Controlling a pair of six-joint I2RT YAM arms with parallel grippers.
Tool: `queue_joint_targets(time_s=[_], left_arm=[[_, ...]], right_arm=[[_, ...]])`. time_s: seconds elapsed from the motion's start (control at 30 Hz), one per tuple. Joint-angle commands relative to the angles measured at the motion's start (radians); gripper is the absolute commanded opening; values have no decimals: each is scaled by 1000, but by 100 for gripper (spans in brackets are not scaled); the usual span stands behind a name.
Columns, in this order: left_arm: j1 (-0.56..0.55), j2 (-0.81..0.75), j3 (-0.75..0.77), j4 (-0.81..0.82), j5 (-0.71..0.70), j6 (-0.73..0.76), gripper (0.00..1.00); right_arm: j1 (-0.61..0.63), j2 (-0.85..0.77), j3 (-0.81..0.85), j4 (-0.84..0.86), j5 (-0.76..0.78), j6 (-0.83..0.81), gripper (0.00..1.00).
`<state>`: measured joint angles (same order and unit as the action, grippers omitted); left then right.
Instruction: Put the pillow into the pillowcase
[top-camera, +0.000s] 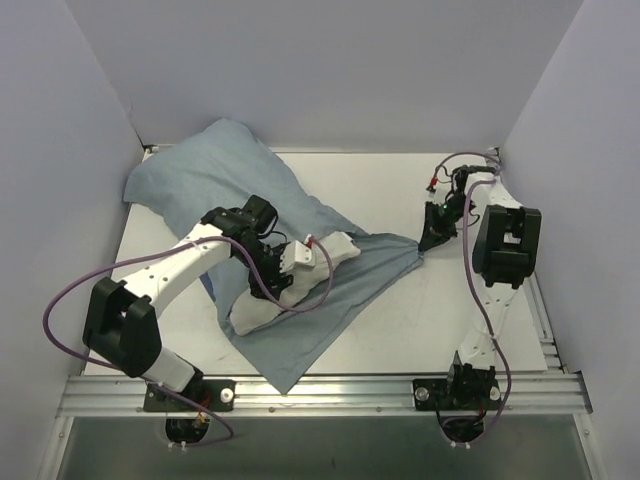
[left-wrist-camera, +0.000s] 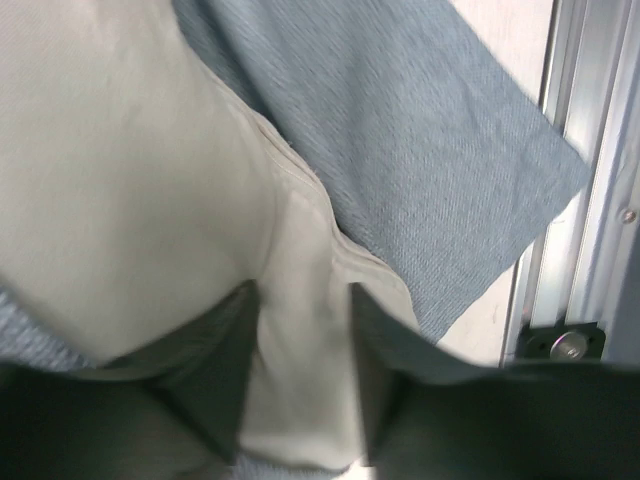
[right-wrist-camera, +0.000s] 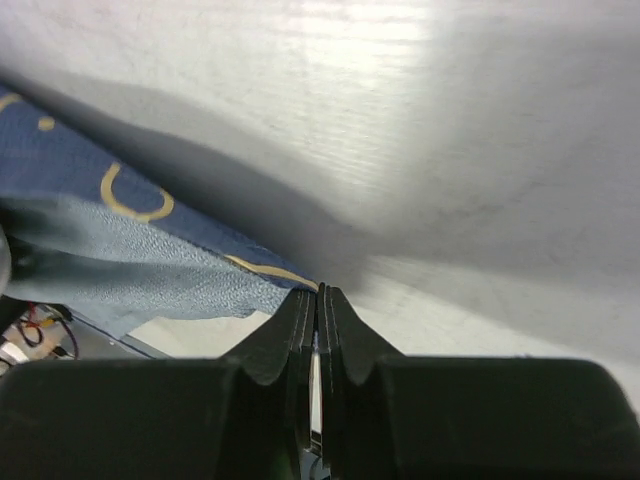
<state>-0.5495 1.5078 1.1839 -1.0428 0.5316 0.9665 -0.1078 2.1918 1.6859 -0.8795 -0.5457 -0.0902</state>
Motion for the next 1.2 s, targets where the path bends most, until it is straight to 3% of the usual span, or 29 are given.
queue_joint_targets(time_s=[0.0,0.07,0.1,0.17,0.2,0.33,0.47,0.6,0.73,0.87,0.93,1.0,1.1,1.13,1.17], left_arm=[[-58,11,161,68,-57,-274,69],[-99,19,190,167,-126,-388,73],[-153,20,197,200,-239,-412,76],[-197,15,201,271,-317,-445,84],[-239,14,197,285,-358,-446,97],[-315,32,161,354,-557,-456,97],[-355,106,140,438,-767,-520,98],[-365,184,103,501,-924,-499,97],[-348,268,95,512,-1013,-480,98],[-296,298,201,405,-897,-528,79],[-279,307,278,331,-794,-545,43],[-244,324,334,240,-710,-564,0],[-157,345,483,135,-408,-635,0],[-135,344,546,127,-210,-665,0],[-118,342,578,127,-120,-701,0]], right_arm=[[85,-101,-14,-19,47,-49,0],[124,-112,-6,-27,53,-55,16],[134,-136,-5,-29,56,-51,33],[145,-174,3,-27,61,-33,43],[145,-213,3,-27,58,-22,48],[140,-328,-40,14,-49,75,44],[158,-403,-251,151,-274,275,35],[226,-347,-395,283,-403,421,29],[311,-265,-440,415,-396,515,30],[332,-152,-402,406,-336,514,32],[329,-113,-355,369,-309,497,33],[321,-73,-310,300,-260,443,34],[290,-47,-235,225,-142,374,34],[277,-43,-220,209,-116,360,34],[261,-37,-175,197,-53,345,34]])
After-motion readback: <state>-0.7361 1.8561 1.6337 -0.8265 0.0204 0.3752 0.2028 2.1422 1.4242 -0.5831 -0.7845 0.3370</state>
